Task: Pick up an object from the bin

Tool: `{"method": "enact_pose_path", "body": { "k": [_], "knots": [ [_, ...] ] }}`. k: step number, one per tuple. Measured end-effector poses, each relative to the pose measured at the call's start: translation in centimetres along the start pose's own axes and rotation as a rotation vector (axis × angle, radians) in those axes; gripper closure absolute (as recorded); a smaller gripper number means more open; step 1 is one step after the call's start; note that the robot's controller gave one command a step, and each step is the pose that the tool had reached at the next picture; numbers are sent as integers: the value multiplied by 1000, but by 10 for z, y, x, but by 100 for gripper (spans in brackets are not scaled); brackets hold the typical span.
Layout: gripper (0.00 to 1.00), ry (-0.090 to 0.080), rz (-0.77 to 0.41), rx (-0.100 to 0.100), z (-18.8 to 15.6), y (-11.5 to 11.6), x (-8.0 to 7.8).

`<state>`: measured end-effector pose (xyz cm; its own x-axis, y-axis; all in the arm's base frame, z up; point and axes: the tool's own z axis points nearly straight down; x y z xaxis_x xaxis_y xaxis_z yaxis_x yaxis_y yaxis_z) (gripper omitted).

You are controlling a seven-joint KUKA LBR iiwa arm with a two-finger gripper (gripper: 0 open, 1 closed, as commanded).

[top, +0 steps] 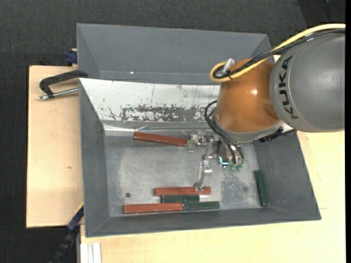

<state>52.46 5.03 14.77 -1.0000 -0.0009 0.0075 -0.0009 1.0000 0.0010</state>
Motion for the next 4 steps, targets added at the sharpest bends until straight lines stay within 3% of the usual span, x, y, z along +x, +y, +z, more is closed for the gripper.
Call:
{"method": "enact_pose_path", "body": {
  "k": [2, 3, 4],
  "knots": [
    [0, -16, -67, 1, 12, 4, 4],
    [0, -12, -170, -2, 64, -24, 16],
    [100, -10, -277, 0, 75, 29, 23]
  ]
}}
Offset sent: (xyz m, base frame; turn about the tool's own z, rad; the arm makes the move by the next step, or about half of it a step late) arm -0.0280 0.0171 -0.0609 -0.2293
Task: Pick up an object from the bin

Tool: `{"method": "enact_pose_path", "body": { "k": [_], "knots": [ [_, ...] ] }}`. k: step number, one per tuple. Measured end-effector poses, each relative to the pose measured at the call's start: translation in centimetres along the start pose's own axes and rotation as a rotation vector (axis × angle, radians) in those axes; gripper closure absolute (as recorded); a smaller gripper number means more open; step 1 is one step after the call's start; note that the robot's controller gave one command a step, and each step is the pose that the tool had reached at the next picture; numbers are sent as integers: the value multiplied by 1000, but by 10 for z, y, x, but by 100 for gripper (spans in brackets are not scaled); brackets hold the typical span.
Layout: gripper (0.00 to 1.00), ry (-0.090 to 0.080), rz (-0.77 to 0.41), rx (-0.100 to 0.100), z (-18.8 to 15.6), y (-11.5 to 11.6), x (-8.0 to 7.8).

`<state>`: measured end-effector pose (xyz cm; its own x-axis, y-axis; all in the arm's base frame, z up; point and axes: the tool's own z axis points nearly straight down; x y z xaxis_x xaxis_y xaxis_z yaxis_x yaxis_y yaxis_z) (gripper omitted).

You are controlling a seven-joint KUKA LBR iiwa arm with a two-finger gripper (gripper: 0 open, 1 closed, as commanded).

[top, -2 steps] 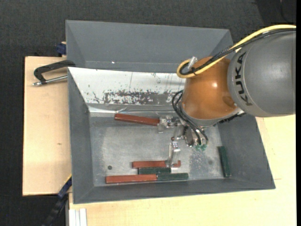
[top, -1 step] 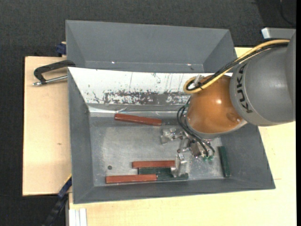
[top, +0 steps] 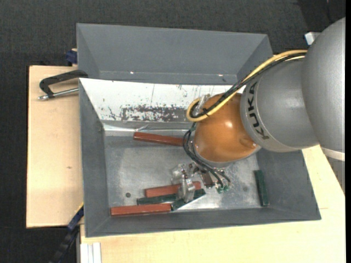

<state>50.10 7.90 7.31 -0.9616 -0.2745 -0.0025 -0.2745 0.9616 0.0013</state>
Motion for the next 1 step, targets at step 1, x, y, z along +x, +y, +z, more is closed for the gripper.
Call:
{"method": "enact_pose_path", "body": {
  "k": [1],
  "knots": [
    [100, 0, 1, 0, 0, 0, 0]
  ]
}}
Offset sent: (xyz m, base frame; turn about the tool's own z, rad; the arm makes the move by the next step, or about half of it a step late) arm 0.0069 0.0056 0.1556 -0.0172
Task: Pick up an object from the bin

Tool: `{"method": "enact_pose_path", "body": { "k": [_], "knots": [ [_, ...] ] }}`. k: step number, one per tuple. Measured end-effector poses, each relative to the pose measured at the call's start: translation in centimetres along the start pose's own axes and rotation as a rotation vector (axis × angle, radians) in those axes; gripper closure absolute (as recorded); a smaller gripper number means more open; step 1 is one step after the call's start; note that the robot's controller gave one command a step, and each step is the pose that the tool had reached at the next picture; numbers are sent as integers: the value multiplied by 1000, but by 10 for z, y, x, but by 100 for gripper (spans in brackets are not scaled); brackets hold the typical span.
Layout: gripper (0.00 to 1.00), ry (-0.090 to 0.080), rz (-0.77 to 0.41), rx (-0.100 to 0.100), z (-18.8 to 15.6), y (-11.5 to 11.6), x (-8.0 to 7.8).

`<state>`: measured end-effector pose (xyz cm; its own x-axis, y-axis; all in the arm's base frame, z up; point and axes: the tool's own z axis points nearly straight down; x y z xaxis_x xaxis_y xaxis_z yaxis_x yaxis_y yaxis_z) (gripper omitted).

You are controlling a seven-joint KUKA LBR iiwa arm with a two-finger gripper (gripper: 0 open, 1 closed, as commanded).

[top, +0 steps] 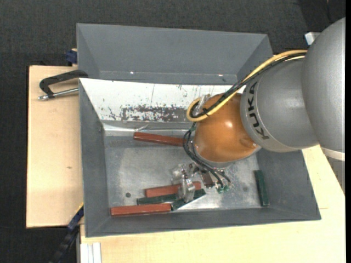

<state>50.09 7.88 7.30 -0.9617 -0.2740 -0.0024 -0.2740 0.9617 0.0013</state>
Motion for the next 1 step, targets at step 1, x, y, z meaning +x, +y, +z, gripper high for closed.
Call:
{"method": "enact_pose_path", "body": {
  "k": [1],
  "knots": [
    [100, -6, -18, 1, -158, 4, -11]
  ]
}}
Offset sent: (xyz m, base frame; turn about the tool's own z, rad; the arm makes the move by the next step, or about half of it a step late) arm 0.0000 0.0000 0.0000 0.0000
